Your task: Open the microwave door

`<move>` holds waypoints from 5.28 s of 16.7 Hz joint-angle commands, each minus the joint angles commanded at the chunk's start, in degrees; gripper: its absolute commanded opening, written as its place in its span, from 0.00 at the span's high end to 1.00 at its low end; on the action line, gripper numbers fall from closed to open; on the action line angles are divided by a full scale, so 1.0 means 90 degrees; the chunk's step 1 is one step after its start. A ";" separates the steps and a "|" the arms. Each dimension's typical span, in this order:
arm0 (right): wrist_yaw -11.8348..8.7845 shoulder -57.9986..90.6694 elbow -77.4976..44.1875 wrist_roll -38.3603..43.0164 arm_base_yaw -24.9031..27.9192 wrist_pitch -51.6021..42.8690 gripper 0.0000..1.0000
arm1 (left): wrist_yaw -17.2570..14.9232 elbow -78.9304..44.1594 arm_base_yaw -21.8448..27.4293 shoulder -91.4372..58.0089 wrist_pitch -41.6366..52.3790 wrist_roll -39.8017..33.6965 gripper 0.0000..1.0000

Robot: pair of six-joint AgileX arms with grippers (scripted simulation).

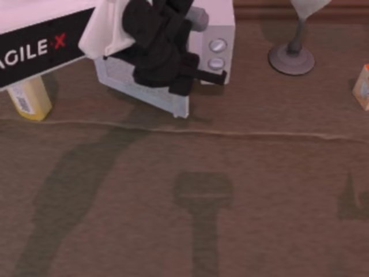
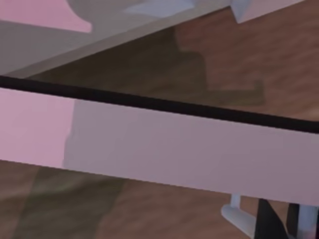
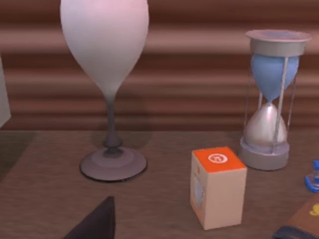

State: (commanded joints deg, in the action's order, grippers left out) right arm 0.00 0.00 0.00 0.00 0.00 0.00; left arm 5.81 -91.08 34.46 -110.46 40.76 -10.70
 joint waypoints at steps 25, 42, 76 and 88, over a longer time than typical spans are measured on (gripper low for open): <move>0.0000 0.0000 0.0000 0.0000 0.0000 0.0000 0.00 | -0.0396 0.0662 -0.0237 0.0498 -0.0220 0.0783 1.00; 0.0000 0.0000 0.0000 0.0000 0.0000 0.0000 0.00 | -0.0895 0.1225 -0.0506 0.0948 -0.0332 0.1638 1.00; 0.0000 0.0000 0.0000 0.0000 0.0000 0.0000 0.00 | -0.1435 0.1658 -0.0846 0.1321 -0.0313 0.2574 1.00; 0.0000 0.0000 0.0000 0.0000 0.0000 0.0000 0.00 | -0.1435 0.1658 -0.0846 0.1321 -0.0313 0.2574 1.00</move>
State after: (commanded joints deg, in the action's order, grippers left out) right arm 0.00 0.00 0.00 0.00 0.00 0.00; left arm -7.10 -76.16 26.85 -98.57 37.95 12.46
